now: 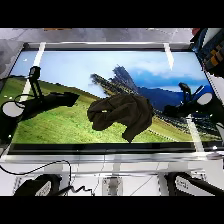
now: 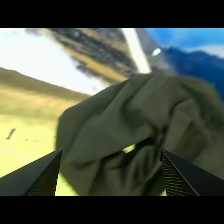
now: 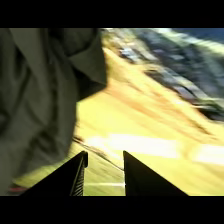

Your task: Fold the clothes and pants, and hang the long-sleeved shirts on hangers.

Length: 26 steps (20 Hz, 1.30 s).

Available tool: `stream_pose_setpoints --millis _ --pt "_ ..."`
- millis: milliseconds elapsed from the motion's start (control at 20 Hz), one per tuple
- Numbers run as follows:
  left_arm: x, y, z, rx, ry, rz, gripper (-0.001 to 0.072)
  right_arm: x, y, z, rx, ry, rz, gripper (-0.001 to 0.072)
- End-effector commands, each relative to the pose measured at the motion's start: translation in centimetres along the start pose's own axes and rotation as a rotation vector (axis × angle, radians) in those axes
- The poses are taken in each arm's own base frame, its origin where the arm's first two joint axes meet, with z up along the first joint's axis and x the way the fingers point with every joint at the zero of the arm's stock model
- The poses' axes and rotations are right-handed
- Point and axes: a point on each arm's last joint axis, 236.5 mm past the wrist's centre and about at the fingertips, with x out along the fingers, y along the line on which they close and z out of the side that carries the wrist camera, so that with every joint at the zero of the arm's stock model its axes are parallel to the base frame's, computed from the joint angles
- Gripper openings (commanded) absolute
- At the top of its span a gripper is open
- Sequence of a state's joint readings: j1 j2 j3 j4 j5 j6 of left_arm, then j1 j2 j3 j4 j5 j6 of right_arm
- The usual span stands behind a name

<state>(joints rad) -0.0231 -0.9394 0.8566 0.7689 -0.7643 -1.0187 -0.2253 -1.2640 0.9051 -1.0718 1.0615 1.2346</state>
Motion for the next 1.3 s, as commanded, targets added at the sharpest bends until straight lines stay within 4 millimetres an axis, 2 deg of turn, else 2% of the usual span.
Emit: stream_pose_setpoints --millis 0,50,150,250,350,400,500,550,650,700,800,900,950,1100,1250 --pt "-0.2 2.1 -1.9 0.056 0.082 0.085 0.0705 3.9 1.2 -1.3 0.158 0.014 0.126 0.0457" --pt "-0.3 2.5 -2.5 0.06 0.107 0.102 0.0705 4.7 1.4 -2.1 0.18 0.059 0.147 0.0539" --pt "-0.4 2.7 -3.5 0.079 0.151 0.108 0.0705 6.0 1.5 -3.8 0.187 0.143 0.174 0.0547" --pt "-0.6 2.9 -4.4 0.096 0.195 0.112 0.0704 6.3 2.0 -5.1 0.156 0.2 0.207 0.0474" --pt "-0.7 3.1 -5.1 0.077 0.218 0.122 0.0704 6.4 2.1 -5.0 0.143 0.195 0.212 0.0427" --pt "-0.6 3.2 -5.3 0.065 0.222 0.123 0.0704 6.5 2.2 -4.8 0.139 0.188 0.209 0.0377" --pt "-0.4 3.4 -6.3 0.048 0.241 0.124 0.0703 7.0 3.0 -4.9 0.12 0.193 0.211 0.0364" --pt "-0.3 3.5 -7.0 0.041 0.255 0.123 0.0702 7.3 3.3 -4.9 0.106 0.189 0.206 0.0282" --pt "0.0 3.8 -8.8 0.013 0.29 0.123 0.0702 7.8 3.8 -4.4 0.089 0.166 0.196 0.0229" --pt "0.2 4.0 -9.8 -0.006 0.305 0.125 0.0701 7.9 4.0 -4.2 0.085 0.155 0.195 0.0144" --pt "0.5 4.4 -11.1 -0.06 0.317 0.14 0.0701 8.1 4.2 -3.8 0.079 0.139 0.191 0.0032" --pt "0.8 4.9 -12.5 -0.109 0.328 0.153 0.0687 8.1 4.2 -3.7 0.079 0.135 0.189 0.0015" --pt "1.1 4.9 -13.3 -0.135 0.346 0.146 0.0641 8.1 4.2 -3.8 0.078 0.136 0.189 0.0016" --pt "3.4 3.3 -15.6 -0.318 0.392 0.057 0.064 8.1 4.2 -3.9 0.079 0.14 0.192 0.0016" --pt "6.0 1.7 -17.8 -0.378 0.46 -0.037 0.0641 8.1 4.3 -3.9 0.079 0.142 0.193 0.0016"
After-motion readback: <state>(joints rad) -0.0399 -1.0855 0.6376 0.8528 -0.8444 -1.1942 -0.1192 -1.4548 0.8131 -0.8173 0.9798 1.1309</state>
